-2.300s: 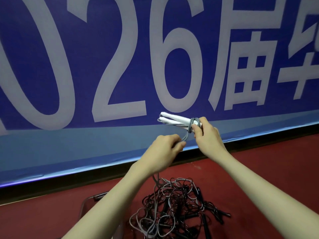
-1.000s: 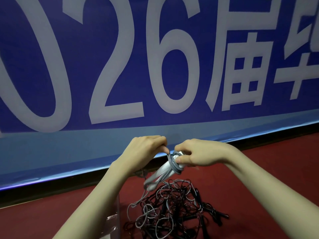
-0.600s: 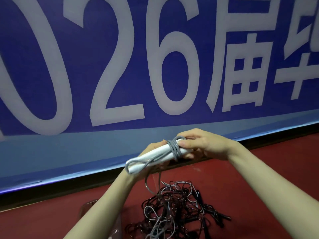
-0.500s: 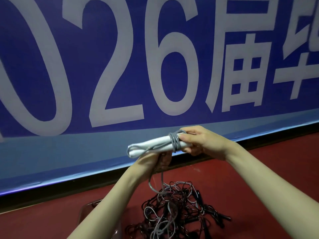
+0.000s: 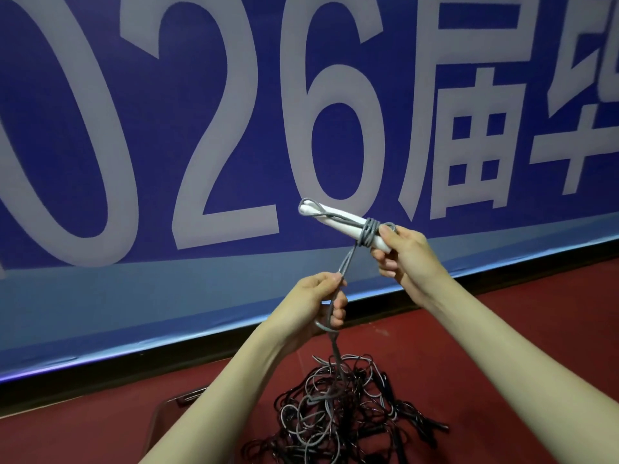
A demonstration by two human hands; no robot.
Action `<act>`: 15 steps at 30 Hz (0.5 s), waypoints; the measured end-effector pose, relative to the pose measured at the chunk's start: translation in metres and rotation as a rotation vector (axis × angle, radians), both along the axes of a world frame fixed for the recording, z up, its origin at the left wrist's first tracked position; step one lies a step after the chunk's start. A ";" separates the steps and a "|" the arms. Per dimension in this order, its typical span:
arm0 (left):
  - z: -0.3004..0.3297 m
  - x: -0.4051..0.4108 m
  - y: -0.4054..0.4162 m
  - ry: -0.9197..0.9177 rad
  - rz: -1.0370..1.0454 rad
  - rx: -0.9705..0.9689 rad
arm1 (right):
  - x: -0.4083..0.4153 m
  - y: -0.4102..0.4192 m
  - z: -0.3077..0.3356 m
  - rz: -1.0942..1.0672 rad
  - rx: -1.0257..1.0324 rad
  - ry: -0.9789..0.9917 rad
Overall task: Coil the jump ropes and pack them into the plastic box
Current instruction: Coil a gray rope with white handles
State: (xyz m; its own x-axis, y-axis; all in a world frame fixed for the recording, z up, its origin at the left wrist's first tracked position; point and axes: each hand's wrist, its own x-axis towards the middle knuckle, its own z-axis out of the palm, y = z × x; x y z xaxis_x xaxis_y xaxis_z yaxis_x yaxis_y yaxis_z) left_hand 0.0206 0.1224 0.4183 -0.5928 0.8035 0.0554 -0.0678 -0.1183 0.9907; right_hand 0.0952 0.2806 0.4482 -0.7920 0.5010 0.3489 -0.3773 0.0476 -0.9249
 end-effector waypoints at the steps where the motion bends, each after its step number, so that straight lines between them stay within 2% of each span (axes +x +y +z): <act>1: 0.002 0.000 -0.001 0.017 -0.008 -0.019 | -0.001 0.000 -0.001 -0.034 -0.004 -0.001; 6: 0.002 -0.004 -0.009 0.129 -0.063 -0.139 | -0.003 0.003 0.002 -0.202 -0.101 0.044; 9: -0.002 0.001 -0.011 0.248 -0.012 -0.215 | 0.000 0.024 0.005 -0.328 -0.151 0.048; 13: -0.003 0.010 -0.005 0.665 0.206 -0.324 | -0.004 0.036 -0.009 -0.433 -0.011 -0.051; 15: -0.001 0.011 -0.004 0.801 0.283 -0.336 | -0.007 0.037 -0.016 -0.449 0.021 -0.071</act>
State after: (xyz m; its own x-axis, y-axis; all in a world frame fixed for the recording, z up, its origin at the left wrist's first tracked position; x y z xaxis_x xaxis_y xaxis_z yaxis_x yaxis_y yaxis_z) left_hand 0.0320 0.1187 0.4175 -0.6551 0.6824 0.3244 0.6428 0.2776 0.7140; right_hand 0.0882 0.3177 0.4323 -0.5205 0.7937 0.3150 -0.2502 0.2109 -0.9449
